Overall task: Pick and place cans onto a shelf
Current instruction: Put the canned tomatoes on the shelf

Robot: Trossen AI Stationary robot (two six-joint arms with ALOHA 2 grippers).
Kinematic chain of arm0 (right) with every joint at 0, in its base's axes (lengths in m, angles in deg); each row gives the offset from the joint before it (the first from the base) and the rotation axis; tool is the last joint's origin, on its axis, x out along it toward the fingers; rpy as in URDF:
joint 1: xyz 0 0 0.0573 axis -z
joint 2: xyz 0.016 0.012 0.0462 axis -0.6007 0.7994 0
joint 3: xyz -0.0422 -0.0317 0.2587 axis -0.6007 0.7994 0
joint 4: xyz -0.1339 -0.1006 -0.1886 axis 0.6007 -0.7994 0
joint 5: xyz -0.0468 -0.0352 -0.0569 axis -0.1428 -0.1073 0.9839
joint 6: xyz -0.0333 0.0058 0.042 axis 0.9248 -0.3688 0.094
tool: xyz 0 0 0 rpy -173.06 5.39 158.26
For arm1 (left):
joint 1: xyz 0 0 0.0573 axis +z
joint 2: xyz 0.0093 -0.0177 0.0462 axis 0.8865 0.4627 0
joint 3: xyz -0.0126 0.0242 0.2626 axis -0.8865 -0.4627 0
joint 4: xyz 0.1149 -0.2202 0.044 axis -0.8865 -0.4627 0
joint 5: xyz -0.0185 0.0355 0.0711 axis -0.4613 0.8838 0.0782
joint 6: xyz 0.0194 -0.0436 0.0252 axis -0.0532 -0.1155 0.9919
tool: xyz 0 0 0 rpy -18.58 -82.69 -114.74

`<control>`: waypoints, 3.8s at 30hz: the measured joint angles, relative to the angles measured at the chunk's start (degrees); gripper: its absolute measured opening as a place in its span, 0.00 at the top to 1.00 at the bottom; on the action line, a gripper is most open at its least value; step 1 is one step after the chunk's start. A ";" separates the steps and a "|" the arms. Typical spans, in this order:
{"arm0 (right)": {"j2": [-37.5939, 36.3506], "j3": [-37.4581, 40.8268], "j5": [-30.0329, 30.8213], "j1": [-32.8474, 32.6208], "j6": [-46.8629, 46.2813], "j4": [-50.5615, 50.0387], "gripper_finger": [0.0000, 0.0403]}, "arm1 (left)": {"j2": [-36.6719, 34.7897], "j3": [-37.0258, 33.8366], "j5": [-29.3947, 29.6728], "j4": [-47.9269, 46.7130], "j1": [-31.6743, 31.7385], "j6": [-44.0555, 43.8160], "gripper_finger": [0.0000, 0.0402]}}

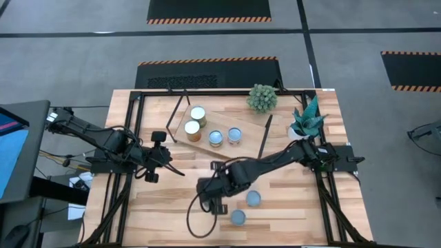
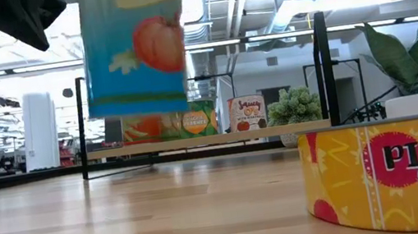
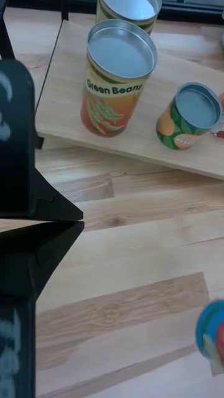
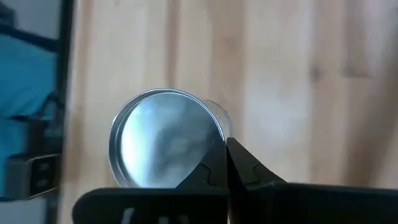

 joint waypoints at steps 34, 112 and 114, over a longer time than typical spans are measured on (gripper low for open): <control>-9.37 1.47 -0.10 40.60 25.35 -3.17 1.00 | 0.00 -0.01 3.77 -1.39 -0.01 -2.40 1.00; -9.24 18.47 -6.31 37.38 19.22 7.37 0.84 | 0.00 -0.04 4.70 -1.39 0.00 -2.58 1.00; -9.28 18.46 -6.31 37.51 19.72 8.31 0.84 | 0.00 -0.04 4.70 -1.37 0.00 -2.60 1.00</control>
